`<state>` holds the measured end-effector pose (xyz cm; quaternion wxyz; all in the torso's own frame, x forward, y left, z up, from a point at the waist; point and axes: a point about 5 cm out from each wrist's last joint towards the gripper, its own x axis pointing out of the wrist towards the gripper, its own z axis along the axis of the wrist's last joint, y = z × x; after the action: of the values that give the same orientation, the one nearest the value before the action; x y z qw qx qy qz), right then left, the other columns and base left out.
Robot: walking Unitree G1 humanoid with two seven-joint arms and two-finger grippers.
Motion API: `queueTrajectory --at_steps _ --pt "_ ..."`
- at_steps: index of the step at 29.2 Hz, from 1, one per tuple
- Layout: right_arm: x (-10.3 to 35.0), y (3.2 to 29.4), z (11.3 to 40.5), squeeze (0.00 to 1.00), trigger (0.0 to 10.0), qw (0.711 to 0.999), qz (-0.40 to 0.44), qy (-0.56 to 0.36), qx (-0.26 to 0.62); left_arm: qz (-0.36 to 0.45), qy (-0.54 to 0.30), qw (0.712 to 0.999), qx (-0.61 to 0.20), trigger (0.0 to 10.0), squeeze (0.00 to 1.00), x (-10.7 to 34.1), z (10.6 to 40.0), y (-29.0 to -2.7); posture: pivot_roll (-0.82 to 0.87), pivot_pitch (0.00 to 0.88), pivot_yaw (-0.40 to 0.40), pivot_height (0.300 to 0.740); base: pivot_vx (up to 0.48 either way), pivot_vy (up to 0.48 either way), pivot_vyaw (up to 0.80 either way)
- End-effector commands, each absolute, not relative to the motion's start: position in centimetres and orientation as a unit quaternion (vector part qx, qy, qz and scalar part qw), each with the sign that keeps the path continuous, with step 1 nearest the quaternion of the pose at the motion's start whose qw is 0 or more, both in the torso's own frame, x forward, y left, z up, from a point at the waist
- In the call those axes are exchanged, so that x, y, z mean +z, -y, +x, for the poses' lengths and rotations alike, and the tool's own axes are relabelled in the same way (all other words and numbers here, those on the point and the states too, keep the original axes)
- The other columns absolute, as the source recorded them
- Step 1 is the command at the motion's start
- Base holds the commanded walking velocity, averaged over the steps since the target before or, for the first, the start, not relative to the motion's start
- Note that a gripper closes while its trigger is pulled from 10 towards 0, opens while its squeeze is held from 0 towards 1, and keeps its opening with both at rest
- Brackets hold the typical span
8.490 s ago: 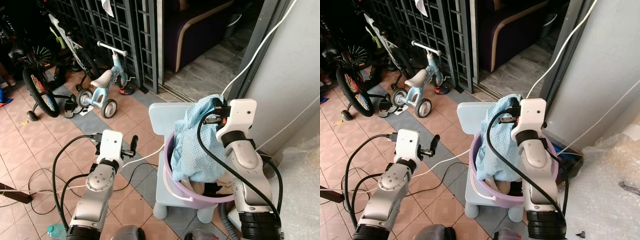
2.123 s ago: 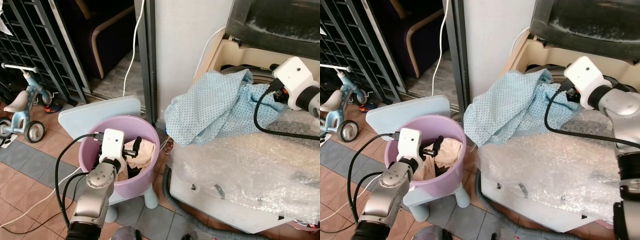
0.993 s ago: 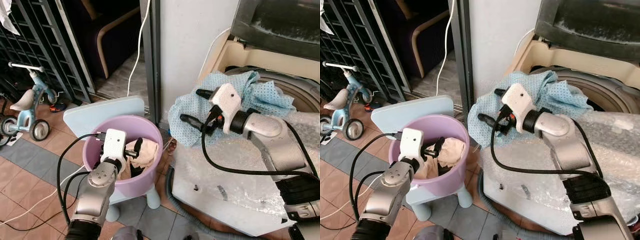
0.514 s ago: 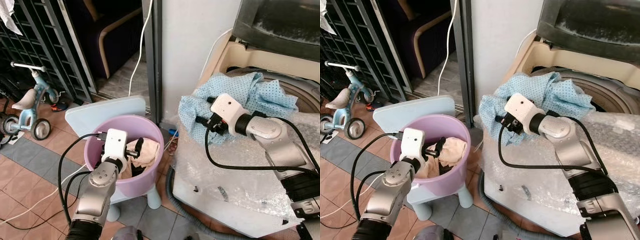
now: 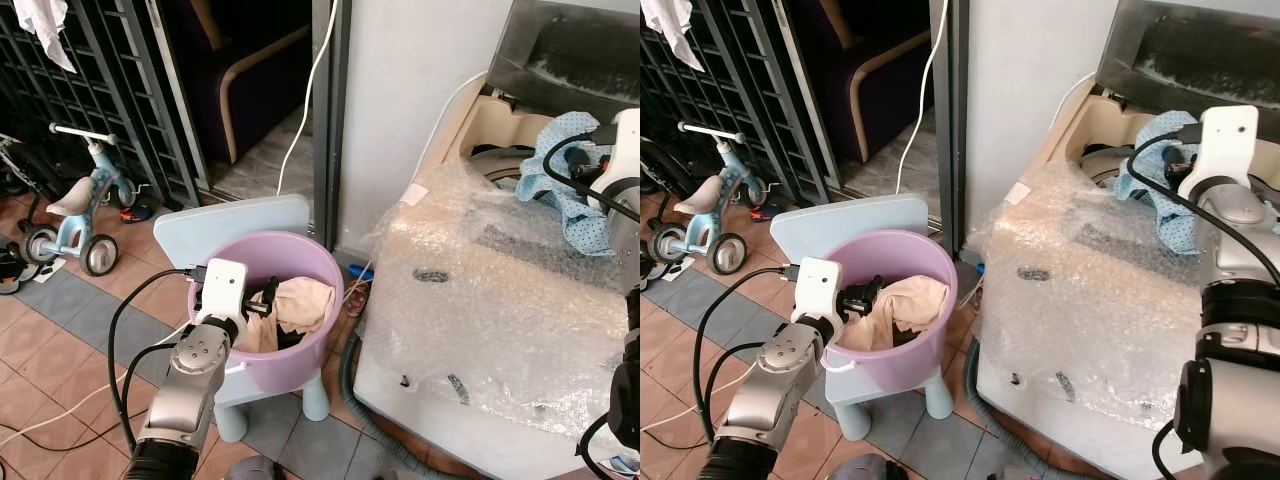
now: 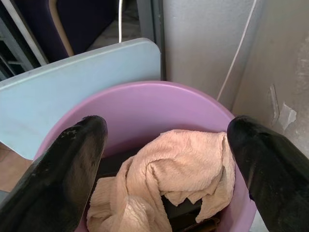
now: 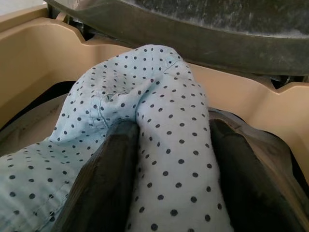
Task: Clothes washing
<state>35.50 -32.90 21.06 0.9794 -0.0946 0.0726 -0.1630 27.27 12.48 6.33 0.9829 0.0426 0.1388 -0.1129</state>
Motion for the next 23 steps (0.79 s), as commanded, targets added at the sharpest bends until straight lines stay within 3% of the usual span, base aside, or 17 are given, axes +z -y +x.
queueTrajectory --at_steps 1,2,3,4,6,8,17,23 --pt "21.8 32.4 35.9 0.00 10.0 0.981 -0.107 -0.054 -0.152 0.049 -0.141 0.982 -0.113 10.0 0.00 6.4 27.4 -12.7 -0.07 0.000 0.043 0.740 0.000 0.000 0.00" --pt "22.3 31.4 36.1 0.66 10.0 0.983 -0.126 -0.025 -0.133 0.049 -0.140 0.982 -0.114 10.0 0.00 6.4 27.4 -12.7 -0.07 0.000 0.046 0.740 0.000 0.000 0.00" --pt "22.5 31.1 36.2 0.66 10.0 0.983 -0.129 -0.015 -0.129 0.049 -0.140 0.982 -0.114 10.0 0.00 6.4 27.4 -12.7 -0.07 0.000 0.046 0.740 0.000 0.000 0.00" --pt "23.2 30.5 36.3 1.00 10.0 0.984 -0.132 0.022 -0.120 0.050 -0.140 0.982 -0.115 10.0 0.00 6.4 27.4 -12.7 -0.07 0.000 0.047 0.740 0.000 0.000 0.00" --pt "26.2 28.7 35.9 1.00 10.0 0.963 -0.197 0.149 -0.105 0.051 -0.140 0.982 -0.115 10.0 0.00 6.4 27.4 -12.8 -0.07 0.000 0.050 0.740 0.000 0.000 0.00" --pt "27.9 27.5 35.3 1.00 10.0 0.951 -0.202 0.217 -0.089 0.052 -0.141 0.982 -0.114 10.0 0.00 6.4 27.4 -12.9 -0.07 0.000 0.052 0.740 0.000 0.000 0.00" --pt "29.8 25.0 35.0 1.00 10.0 0.936 -0.216 0.275 -0.037 0.055 -0.141 0.982 -0.114 10.0 0.00 6.4 27.5 -12.8 -0.08 0.000 0.050 0.740 0.000 0.000 0.00" --pt "29.5 22.5 34.7 1.00 10.0 0.940 -0.181 0.289 0.025 0.052 -0.136 0.983 -0.111 10.0 0.00 6.6 27.6 -12.8 -0.08 0.000 0.049 0.740 0.000 0.000 0.00"
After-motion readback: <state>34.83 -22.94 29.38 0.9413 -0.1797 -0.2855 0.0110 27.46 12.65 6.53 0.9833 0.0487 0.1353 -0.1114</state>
